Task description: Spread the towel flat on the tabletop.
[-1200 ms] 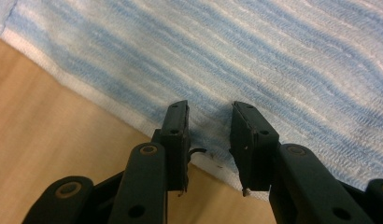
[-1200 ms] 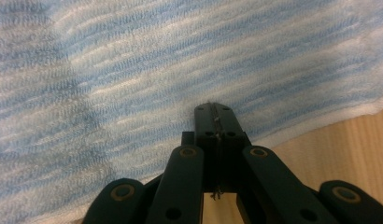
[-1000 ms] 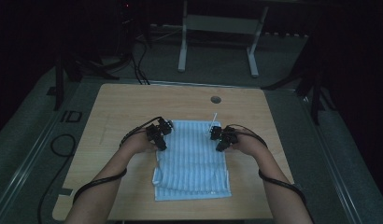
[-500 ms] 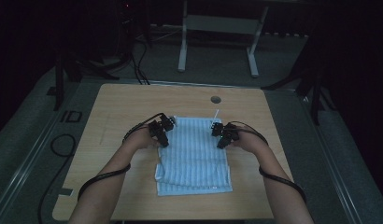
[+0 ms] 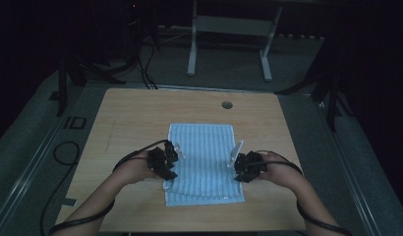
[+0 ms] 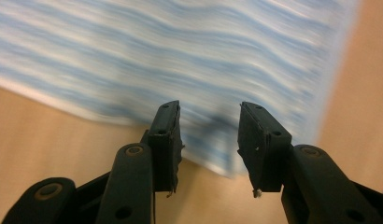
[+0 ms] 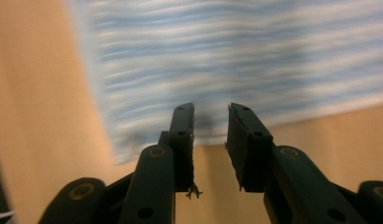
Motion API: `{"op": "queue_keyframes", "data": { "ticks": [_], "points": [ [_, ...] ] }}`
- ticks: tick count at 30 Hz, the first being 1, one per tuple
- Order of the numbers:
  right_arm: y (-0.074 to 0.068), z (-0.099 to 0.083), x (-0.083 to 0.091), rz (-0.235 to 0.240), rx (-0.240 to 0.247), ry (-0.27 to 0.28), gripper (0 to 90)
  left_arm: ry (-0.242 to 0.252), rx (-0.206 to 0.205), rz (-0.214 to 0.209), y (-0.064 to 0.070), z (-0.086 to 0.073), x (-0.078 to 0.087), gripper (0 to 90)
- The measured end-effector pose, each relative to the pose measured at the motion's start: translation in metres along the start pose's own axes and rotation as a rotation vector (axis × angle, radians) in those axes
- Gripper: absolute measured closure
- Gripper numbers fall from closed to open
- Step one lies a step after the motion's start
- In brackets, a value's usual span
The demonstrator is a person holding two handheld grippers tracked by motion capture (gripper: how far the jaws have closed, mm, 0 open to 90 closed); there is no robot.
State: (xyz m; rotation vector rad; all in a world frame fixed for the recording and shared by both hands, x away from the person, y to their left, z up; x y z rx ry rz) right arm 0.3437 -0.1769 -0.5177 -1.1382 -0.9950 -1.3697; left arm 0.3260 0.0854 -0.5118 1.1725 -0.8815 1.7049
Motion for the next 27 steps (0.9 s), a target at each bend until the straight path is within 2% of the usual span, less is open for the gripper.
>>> {"op": "queue_keyframes", "data": {
  "ticks": [2,5,8,11,14,17,19,22,26,27],
  "points": [
    [-0.014,-0.003,-0.002,0.014,0.025,0.002,68.4,0.004,-0.022,-0.015,0.013,-0.003,0.001,59.5],
    [-0.029,-0.005,-0.001,0.004,0.048,-0.003,66.2,-0.008,-0.059,-0.021,0.030,-0.008,-0.003,59.5],
    [-0.040,-0.003,0.002,0.006,0.070,0.018,63.1,-0.026,-0.066,-0.019,0.034,-0.012,-0.010,59.4],
    [-0.049,0.001,-0.006,0.015,0.106,0.015,58.9,-0.045,-0.065,-0.004,0.032,-0.016,-0.018,58.6],
    [-0.047,0.001,-0.017,0.006,0.115,-0.026,59.3,-0.050,-0.048,-0.004,0.027,-0.018,-0.025,58.6],
    [-0.041,0.000,-0.026,-0.009,0.096,-0.062,65.2,-0.063,-0.042,-0.002,0.025,-0.021,-0.031,58.6],
    [-0.038,0.000,-0.031,-0.009,0.088,-0.086,74.0,-0.079,-0.055,0.000,0.025,-0.023,-0.036,58.6],
    [-0.034,0.001,-0.030,-0.003,0.068,-0.082,84.0,-0.074,-0.049,0.003,0.025,-0.024,-0.039,59.6],
    [-0.034,0.004,-0.020,0.002,0.058,-0.068,85.7,-0.053,-0.034,0.011,0.024,-0.022,-0.030,79.4],
    [-0.034,0.004,-0.016,0.000,0.058,-0.059,85.7,-0.050,-0.029,0.014,0.024,-0.021,-0.027,80.9]
  ]
}}
Point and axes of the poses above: each handheld gripper's, and its own axes: x roughly backward along the jaws, z roughly out of its top, y roughly to its right, the point moved 4 cm from there along -x, roughly forward along the jaws, and after that the axes turned 4 degrees about z, right-handed, at the moved point
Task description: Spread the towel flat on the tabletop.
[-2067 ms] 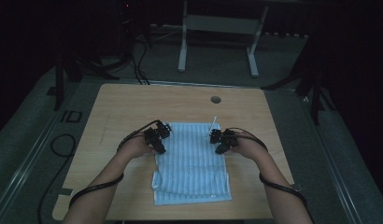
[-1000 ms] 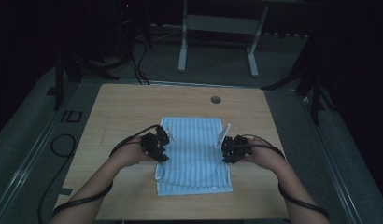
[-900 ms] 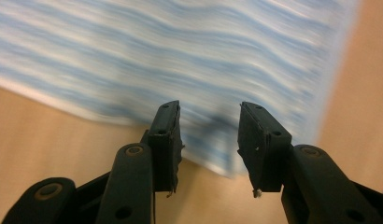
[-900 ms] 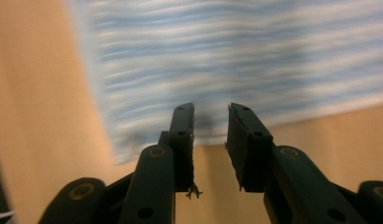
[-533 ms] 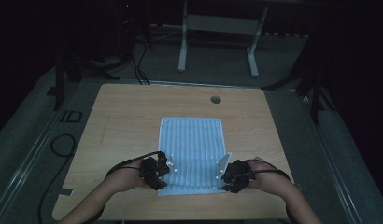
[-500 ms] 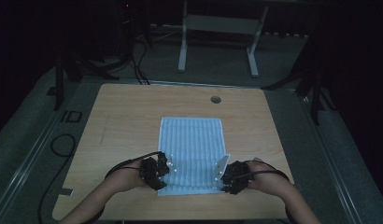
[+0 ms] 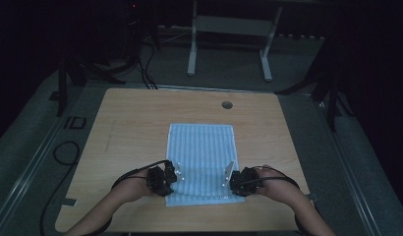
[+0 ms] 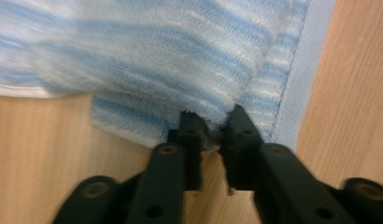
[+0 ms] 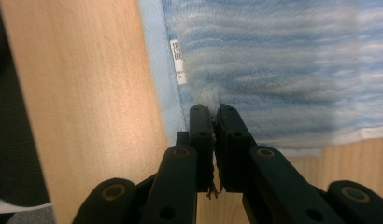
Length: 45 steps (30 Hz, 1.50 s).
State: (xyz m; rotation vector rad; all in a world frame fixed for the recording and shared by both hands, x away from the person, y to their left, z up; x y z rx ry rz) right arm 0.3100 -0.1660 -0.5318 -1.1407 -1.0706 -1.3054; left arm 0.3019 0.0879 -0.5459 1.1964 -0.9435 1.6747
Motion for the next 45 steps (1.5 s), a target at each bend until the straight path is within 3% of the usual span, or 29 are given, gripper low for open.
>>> {"op": "queue_keyframes", "data": {
  "ticks": [4,5,9,14,20,23,25,28,30,31,35,39,41,45],
  "points": [
    [0.002,0.001,0.012,-0.017,-0.004,0.033,85.7,0.037,0.008,0.011,-0.002,0.003,0.012,83.6],
    [0.005,0.001,0.017,-0.029,-0.005,0.041,85.7,0.057,0.015,0.033,-0.005,0.005,0.020,83.6],
    [0.019,0.003,0.040,-0.089,-0.027,0.078,85.8,0.096,0.044,0.067,-0.016,0.011,0.039,84.3],
    [0.048,0.005,0.054,-0.116,-0.083,0.107,85.8,0.111,0.097,0.121,-0.038,0.019,0.051,84.1],
    [0.091,0.009,0.050,-0.116,-0.155,0.078,85.7,0.092,0.177,0.123,-0.077,0.029,0.043,82.7],
    [0.101,0.011,0.045,-0.114,-0.170,0.065,85.6,0.080,0.201,0.118,-0.089,0.033,0.034,82.7],
    [0.117,0.013,0.037,-0.114,-0.197,0.048,85.4,0.065,0.214,0.120,-0.097,0.034,0.026,82.6],
    [0.132,0.013,0.030,-0.145,-0.233,0.028,77.1,0.056,0.255,0.159,-0.107,0.034,0.018,71.8],
    [0.137,0.012,0.028,-0.177,-0.242,0.025,68.2,0.070,0.288,0.149,-0.109,0.031,0.019,64.3],
    [0.137,0.011,0.028,-0.171,-0.260,0.034,68.3,0.081,0.285,0.145,-0.107,0.030,0.021,60.6],
    [0.117,0.010,0.029,-0.131,-0.209,0.053,67.2,0.086,0.207,0.092,-0.083,0.024,0.027,56.4],
    [0.078,0.008,0.022,-0.077,-0.139,0.056,65.5,0.061,0.096,0.023,-0.045,0.014,0.022,54.5],
    [0.057,0.007,0.016,-0.051,-0.098,0.046,65.5,0.039,0.064,-0.010,-0.027,0.008,0.017,54.5],
    [0.021,0.003,0.002,0.002,-0.039,0.026,64.8,0.021,0.012,-0.035,-0.003,0.000,0.007,54.8]
  ]
}}
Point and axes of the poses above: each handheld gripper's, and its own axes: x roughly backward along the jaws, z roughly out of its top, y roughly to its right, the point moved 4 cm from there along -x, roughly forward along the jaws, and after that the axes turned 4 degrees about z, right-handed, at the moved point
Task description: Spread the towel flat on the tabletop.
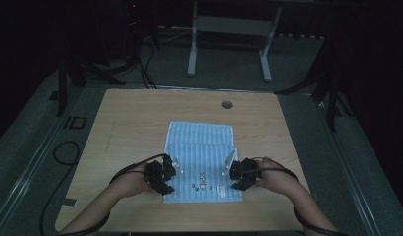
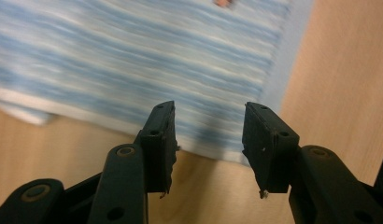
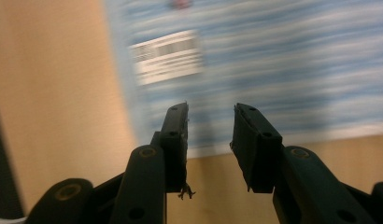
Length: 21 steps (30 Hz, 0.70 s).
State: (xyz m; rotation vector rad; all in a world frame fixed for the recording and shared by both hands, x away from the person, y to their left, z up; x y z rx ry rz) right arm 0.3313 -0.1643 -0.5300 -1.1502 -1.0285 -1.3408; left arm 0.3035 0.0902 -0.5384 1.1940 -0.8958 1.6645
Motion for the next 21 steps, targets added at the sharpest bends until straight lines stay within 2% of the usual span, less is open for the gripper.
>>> {"op": "queue_keyframes", "data": {
  "ticks": [4,5,7,9,11,13,16,17,18,19,21],
  "points": [
    [-0.021,-0.004,-0.009,0.051,0.007,-0.003,63.9,0.006,-0.007,-0.028,0.014,-0.002,-0.011,54.9],
    [-0.025,-0.004,-0.011,0.054,0.017,0.000,63.9,0.001,-0.020,-0.029,0.016,-0.002,-0.013,54.9],
    [-0.032,-0.006,-0.017,0.077,0.027,-0.024,63.9,-0.013,-0.028,-0.028,0.019,-0.002,-0.018,55.0],
    [-0.036,-0.007,-0.022,0.065,0.050,-0.064,63.8,-0.015,-0.031,-0.029,0.020,-0.002,-0.021,54.9],
    [-0.038,-0.007,-0.025,0.048,0.054,-0.073,64.1,-0.020,-0.035,-0.017,0.020,-0.002,-0.021,55.3],
    [-0.037,-0.006,-0.026,0.021,0.057,-0.078,70.0,-0.025,-0.038,0.003,0.021,-0.001,-0.021,60.8],
    [-0.039,-0.003,-0.026,-0.026,0.070,-0.101,78.9,-0.025,-0.028,0.018,0.020,0.001,-0.021,76.0],
    [-0.038,-0.003,-0.026,-0.025,0.070,-0.103,81.2,-0.029,-0.026,0.009,0.020,0.001,-0.020,81.7],
    [-0.037,-0.002,-0.025,-0.023,0.070,-0.106,86.2,-0.032,-0.025,0.012,0.020,0.002,-0.019,83.4],
    [-0.037,-0.002,-0.025,-0.023,0.070,-0.106,86.2,-0.032,-0.025,0.012,0.020,0.002,-0.019,84.4],
    [-0.037,0.000,-0.017,-0.008,0.067,-0.078,87.3,-0.027,-0.013,0.014,0.021,0.004,-0.009,84.9]
  ]
}}
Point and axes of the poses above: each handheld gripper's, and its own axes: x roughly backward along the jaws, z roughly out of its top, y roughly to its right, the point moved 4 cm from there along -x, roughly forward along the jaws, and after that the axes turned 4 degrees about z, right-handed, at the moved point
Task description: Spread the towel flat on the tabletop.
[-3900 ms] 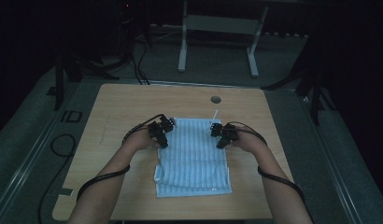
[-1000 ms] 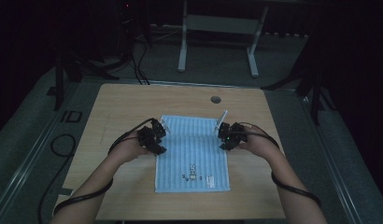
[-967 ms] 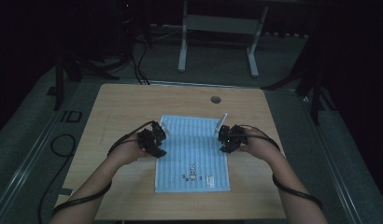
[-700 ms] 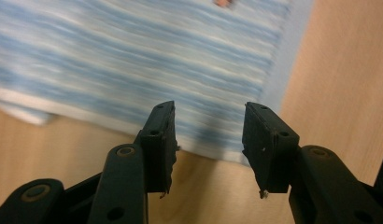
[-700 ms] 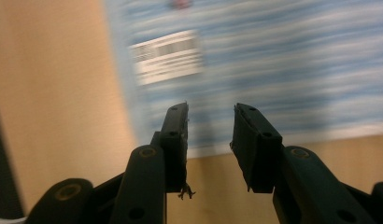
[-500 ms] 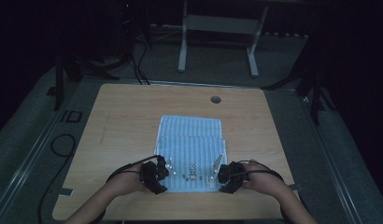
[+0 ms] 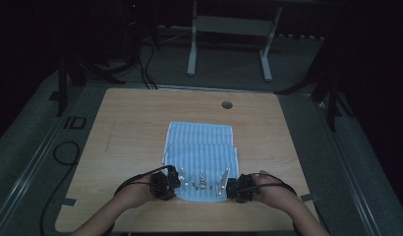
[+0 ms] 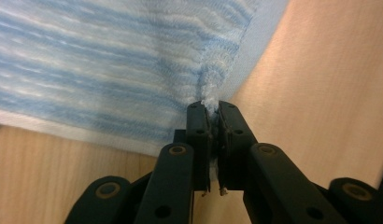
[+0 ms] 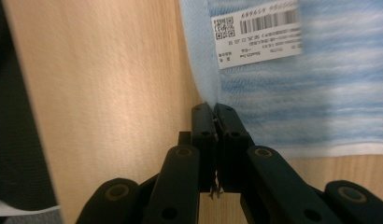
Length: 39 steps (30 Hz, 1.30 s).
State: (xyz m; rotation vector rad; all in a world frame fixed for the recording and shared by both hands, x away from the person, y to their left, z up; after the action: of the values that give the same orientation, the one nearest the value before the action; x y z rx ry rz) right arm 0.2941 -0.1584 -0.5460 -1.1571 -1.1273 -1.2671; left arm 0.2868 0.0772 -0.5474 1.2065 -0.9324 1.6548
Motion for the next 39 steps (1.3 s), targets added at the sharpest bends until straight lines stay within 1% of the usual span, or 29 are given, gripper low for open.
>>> {"op": "queue_keyframes", "data": {
  "ticks": [1,3,4,5,8,10,11,12,13,14,15,16,17,18,19,20,21,22,23,24,27,28,29,30,32,33,35,38,39],
  "points": [
    [-0.001,0.000,0.006,-0.002,0.003,0.017,87.4,0.023,0.009,0.003,0.000,0.001,0.007,84.9],
    [-0.004,0.001,0.021,-0.009,0.000,0.066,87.4,0.052,-0.007,0.025,0.002,0.001,0.024,84.9],
    [-0.007,0.000,0.030,-0.015,0.005,0.079,87.4,0.068,-0.001,0.035,0.003,0.000,0.034,84.8],
    [-0.010,0.000,0.038,-0.027,0.006,0.092,87.4,0.078,-0.004,0.033,0.005,-0.001,0.042,84.8],
    [-0.024,-0.002,0.059,-0.030,0.028,0.111,87.4,0.093,-0.011,0.041,0.016,-0.009,0.062,84.6],
    [-0.038,-0.003,0.070,0.001,0.052,0.134,87.5,0.104,-0.027,0.027,0.028,-0.015,0.071,84.4],
    [-0.043,-0.003,0.073,0.000,0.067,0.138,87.5,0.103,-0.031,0.011,0.035,-0.018,0.075,84.4],
    [-0.051,-0.002,0.077,0.012,0.072,0.142,87.4,0.096,-0.038,-0.027,0.044,-0.022,0.077,84.0],
    [-0.061,-0.002,0.078,0.057,0.088,0.143,87.4,0.077,-0.058,-0.086,0.055,-0.026,0.077,83.3],
    [-0.074,-0.001,0.078,0.107,0.125,0.141,87.3,0.062,-0.104,-0.152,0.072,-0.031,0.077,81.1],
    [-0.090,-0.001,0.078,0.183,0.175,0.134,86.5,0.054,-0.129,-0.188,0.082,-0.034,0.077,77.2],
    [-0.098,0.000,0.078,0.202,0.213,0.145,84.8,0.045,-0.150,-0.225,0.091,-0.037,0.077,71.7],
    [-0.106,0.000,0.080,0.219,0.235,0.163,80.7,0.050,-0.169,-0.231,0.097,-0.039,0.079,64.7],
    [-0.109,0.001,0.084,0.230,0.242,0.192,75.9,0.063,-0.166,-0.232,0.099,-0.039,0.081,64.1],
    [-0.109,0.001,0.088,0.220,0.238,0.224,75.1,0.083,-0.160,-0.211,0.095,-0.039,0.085,61.5],
    [-0.103,0.000,0.092,0.182,0.217,0.249,75.1,0.095,-0.145,-0.196,0.090,-0.039,0.086,60.8],
    [-0.096,-0.001,0.094,0.155,0.191,0.251,75.3,0.099,-0.122,-0.177,0.081,-0.039,0.087,61.0],
    [-0.086,-0.002,0.094,0.117,0.147,0.238,76.9,0.101,-0.105,-0.143,0.071,-0.039,0.087,61.2],
    [-0.074,-0.003,0.094,0.075,0.118,0.227,78.4,0.110,-0.068,-0.123,0.057,-0.039,0.085,61.2],
    [-0.058,-0.005,0.091,0.048,0.079,0.207,81.6,0.113,-0.050,-0.120,0.049,-0.038,0.084,61.2],
    [-0.023,-0.006,0.081,0.052,0.019,0.195,87.5,0.119,0.018,-0.046,0.014,-0.033,0.076,61.2],
    [-0.023,-0.006,0.081,0.052,0.019,0.195,87.5,0.119,0.018,-0.046,0.014,-0.033,0.076,61.1],
    [-0.010,-0.005,0.077,0.047,0.006,0.189,89.5,0.140,0.051,-0.039,-0.008,-0.025,0.069,61.1],
    [0.017,-0.003,0.066,0.037,-0.045,0.180,90.0,0.145,0.056,-0.022,-0.019,-0.021,0.065,61.2],
    [0.043,0.000,0.053,0.018,-0.093,0.155,90.0,0.115,0.073,-0.011,-0.038,-0.012,0.052,63.9],
    [0.055,0.002,0.046,0.012,-0.113,0.146,90.0,0.092,0.065,0.026,-0.047,-0.008,0.045,64.9],
    [0.075,0.007,0.032,-0.002,-0.139,0.122,90.0,0.041,0.077,0.051,-0.065,0.001,0.031,65.1],
    [0.094,0.015,0.010,0.014,-0.164,0.059,90.0,-0.023,0.103,0.074,-0.088,0.013,0.011,67.3],
    [0.097,0.017,0.004,0.027,-0.154,0.038,90.0,-0.039,0.107,0.084,-0.094,0.017,0.006,67.3]
  ]
}}
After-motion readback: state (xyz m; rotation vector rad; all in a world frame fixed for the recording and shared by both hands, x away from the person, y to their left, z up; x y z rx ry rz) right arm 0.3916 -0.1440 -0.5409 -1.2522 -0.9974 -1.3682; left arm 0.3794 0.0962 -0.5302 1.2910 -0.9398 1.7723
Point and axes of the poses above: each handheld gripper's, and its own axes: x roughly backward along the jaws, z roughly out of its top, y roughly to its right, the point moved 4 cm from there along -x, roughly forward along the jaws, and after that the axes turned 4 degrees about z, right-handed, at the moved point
